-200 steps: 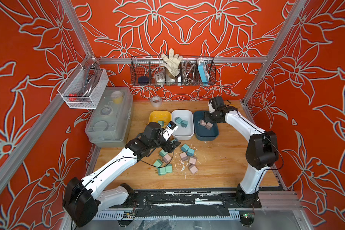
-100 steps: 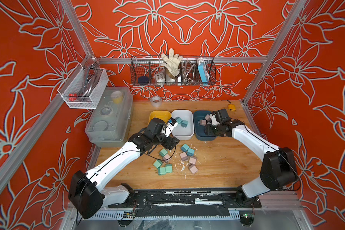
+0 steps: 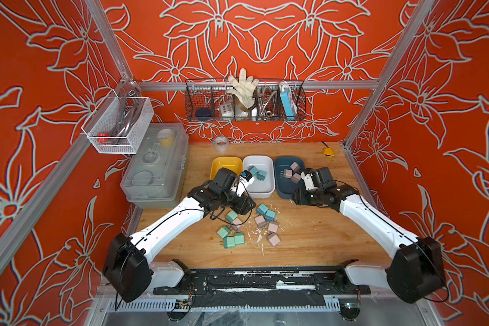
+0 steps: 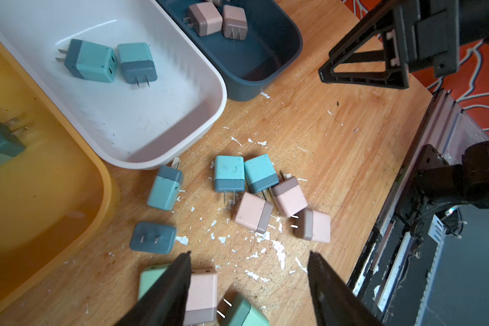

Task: Place the plugs by color into the storage box
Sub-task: Pick up the plug from the center of the board.

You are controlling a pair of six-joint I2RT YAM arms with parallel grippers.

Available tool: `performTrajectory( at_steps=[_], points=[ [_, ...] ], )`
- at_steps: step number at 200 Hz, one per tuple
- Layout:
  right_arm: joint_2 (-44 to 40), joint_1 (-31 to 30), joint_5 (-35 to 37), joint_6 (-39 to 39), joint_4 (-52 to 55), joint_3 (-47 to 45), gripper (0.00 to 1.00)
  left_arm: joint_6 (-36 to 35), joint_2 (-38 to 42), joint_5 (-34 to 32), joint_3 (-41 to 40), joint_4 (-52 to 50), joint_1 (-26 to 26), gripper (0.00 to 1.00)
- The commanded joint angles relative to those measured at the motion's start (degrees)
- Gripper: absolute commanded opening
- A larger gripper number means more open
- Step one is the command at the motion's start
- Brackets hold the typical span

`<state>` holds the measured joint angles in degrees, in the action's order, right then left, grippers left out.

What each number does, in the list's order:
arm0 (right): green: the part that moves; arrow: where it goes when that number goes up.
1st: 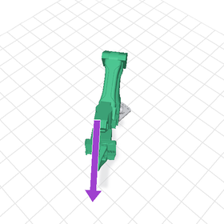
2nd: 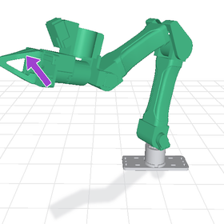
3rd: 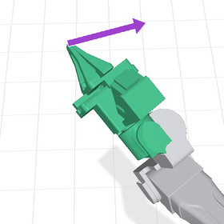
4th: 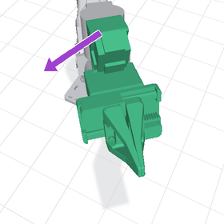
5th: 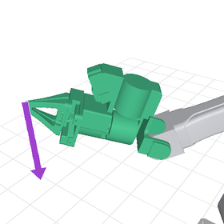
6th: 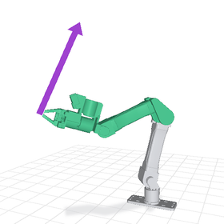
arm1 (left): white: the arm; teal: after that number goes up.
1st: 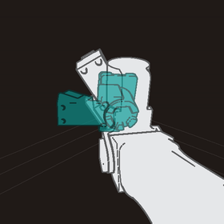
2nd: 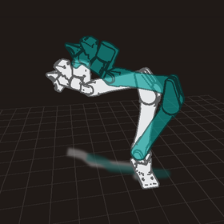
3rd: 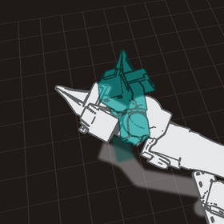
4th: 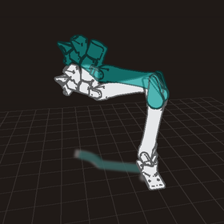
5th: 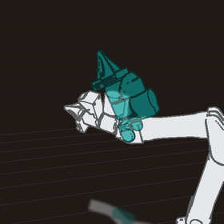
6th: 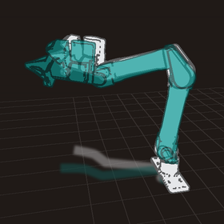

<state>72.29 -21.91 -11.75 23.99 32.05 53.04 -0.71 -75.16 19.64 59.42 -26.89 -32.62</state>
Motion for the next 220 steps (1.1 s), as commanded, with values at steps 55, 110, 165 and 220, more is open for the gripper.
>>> performTrajectory(
  at_steps=[55,110,165,220],
  points=[
    [-7.82,-2.74,-0.76,-1.73,-3.79,-7.74,0.6,10.72,-6.05,-5.54,-3.91,3.84,-9.86,0.65],
    [-9.97,-2.79,0.2,-4.89,-2.85,-9.69,0.61,18.12,-12.11,-9.16,-2.97,5.88,-15.55,0.66],
    [-8.76,-2.74,-0.98,-4.92,-4.59,-9.96,0.61,13.62,-18.57,-20.02,1.22,4.78,-15.07,0.7],
    [-8.3,-2.79,-1.39,-5.09,-4.84,-9.09,0.62,10.47,-26.38,-18.13,7.61,4.72,-10.8,0.66]
  ],
)
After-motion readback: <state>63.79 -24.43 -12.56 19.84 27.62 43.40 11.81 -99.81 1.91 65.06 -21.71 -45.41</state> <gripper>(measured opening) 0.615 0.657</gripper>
